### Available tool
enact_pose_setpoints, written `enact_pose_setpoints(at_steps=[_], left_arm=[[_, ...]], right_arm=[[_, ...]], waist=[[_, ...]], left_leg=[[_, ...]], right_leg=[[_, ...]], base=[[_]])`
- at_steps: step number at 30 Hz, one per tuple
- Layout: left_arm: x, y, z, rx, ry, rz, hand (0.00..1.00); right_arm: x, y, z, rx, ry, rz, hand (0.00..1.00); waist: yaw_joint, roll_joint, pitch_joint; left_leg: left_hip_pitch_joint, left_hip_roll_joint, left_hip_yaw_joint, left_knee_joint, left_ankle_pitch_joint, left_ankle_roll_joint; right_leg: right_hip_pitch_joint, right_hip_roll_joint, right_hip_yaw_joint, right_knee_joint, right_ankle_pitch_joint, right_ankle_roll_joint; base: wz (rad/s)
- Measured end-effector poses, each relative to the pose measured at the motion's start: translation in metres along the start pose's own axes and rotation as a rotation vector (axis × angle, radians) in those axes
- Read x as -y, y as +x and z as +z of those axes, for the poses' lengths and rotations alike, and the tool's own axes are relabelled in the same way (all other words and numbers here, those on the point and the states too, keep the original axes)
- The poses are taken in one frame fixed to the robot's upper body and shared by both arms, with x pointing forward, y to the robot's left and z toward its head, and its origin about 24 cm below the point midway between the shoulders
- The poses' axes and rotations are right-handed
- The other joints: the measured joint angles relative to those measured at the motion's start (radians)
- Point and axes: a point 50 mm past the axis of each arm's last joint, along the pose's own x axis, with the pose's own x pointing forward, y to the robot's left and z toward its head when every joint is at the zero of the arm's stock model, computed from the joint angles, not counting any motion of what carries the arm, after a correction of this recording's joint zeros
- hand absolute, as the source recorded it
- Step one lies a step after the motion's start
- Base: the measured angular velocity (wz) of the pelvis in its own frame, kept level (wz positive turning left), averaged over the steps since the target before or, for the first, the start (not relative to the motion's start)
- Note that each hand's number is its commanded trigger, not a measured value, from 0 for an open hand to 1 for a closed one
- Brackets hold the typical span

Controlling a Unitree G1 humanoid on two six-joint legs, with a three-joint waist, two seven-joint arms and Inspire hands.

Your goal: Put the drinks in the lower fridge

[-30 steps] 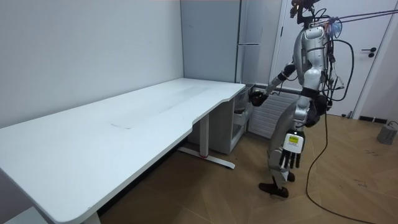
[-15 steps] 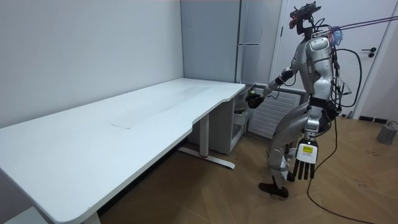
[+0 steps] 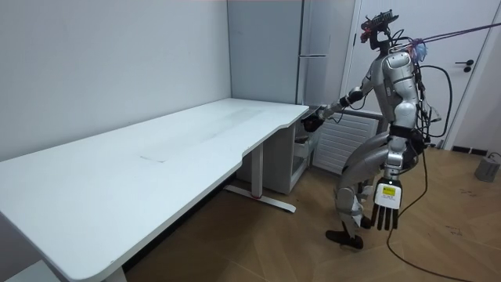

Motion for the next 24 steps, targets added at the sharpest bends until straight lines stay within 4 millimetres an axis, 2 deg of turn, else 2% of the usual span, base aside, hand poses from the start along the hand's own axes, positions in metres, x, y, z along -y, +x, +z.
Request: enact_pose_setpoints(at_steps=[1, 2, 3, 7, 13, 17, 24], left_arm=[[-0.001, 0.000, 0.001, 0.005, -0.001, 0.001, 0.00], [-0.001, 0.000, 0.001, 0.010, -0.001, 0.001, 0.00], [0.000, 0.000, 0.001, 0.011, -0.001, 0.000, 0.00], [-0.001, 0.000, 0.000, 0.015, 0.000, 0.002, 0.00], [0.000, -0.004, -0.013, -0.001, 0.004, -0.005, 0.00], [-0.001, -0.006, -0.022, -0.011, -0.013, -0.006, 0.00], [-0.005, -0.006, -0.021, -0.004, -0.025, 0.000, 0.00]], right_arm=[[-0.001, 0.000, 0.001, 0.003, -0.008, -0.003, 1.00], [-0.001, 0.000, 0.001, 0.004, -0.009, -0.004, 0.30], [0.000, 0.000, 0.001, 0.005, -0.011, -0.004, 0.00], [0.000, 0.000, 0.001, 0.001, -0.009, -0.004, 0.00], [0.000, 0.000, 0.001, -0.005, 0.004, -0.010, 0.00], [0.000, 0.000, 0.001, -0.006, 0.009, -0.011, 0.00], [0.001, 0.000, 0.001, -0.007, 0.004, -0.015, 0.00]], waist=[[-0.004, -0.002, 0.0001], [-0.005, -0.003, 0.0002], [-0.004, -0.003, 0.0002], [-0.007, -0.007, -0.0007], [-0.012, -0.008, -0.0003], [-0.016, -0.009, -0.0001], [-0.011, -0.009, -0.0002]], left_leg=[[0.000, 0.001, 0.003, 0.001, -0.001, -0.001], [0.000, 0.002, 0.005, 0.005, -0.005, -0.001], [0.000, 0.003, 0.006, 0.009, -0.008, -0.001], [-0.001, 0.004, 0.005, 0.019, -0.016, -0.002], [-0.004, 0.008, 0.009, 0.030, -0.026, 0.005], [-0.004, 0.024, 0.021, 0.033, -0.029, 0.010], [-0.004, 0.037, 0.028, 0.033, -0.031, 0.012]], right_leg=[[0.000, -0.004, -0.003, 0.003, -0.002, -0.003], [0.000, -0.007, -0.004, 0.009, -0.006, -0.005], [0.000, -0.007, -0.004, 0.012, -0.008, -0.005], [0.001, -0.007, -0.004, 0.017, -0.013, -0.006], [0.002, -0.007, -0.005, 0.017, -0.015, -0.002], [0.004, -0.006, -0.006, 0.015, -0.015, 0.000], [0.007, 0.001, -0.008, 0.011, -0.016, 0.000]], base=[[0.05], [0.04], [0.00], [0.00], [-0.01], [0.00], [-0.01]])
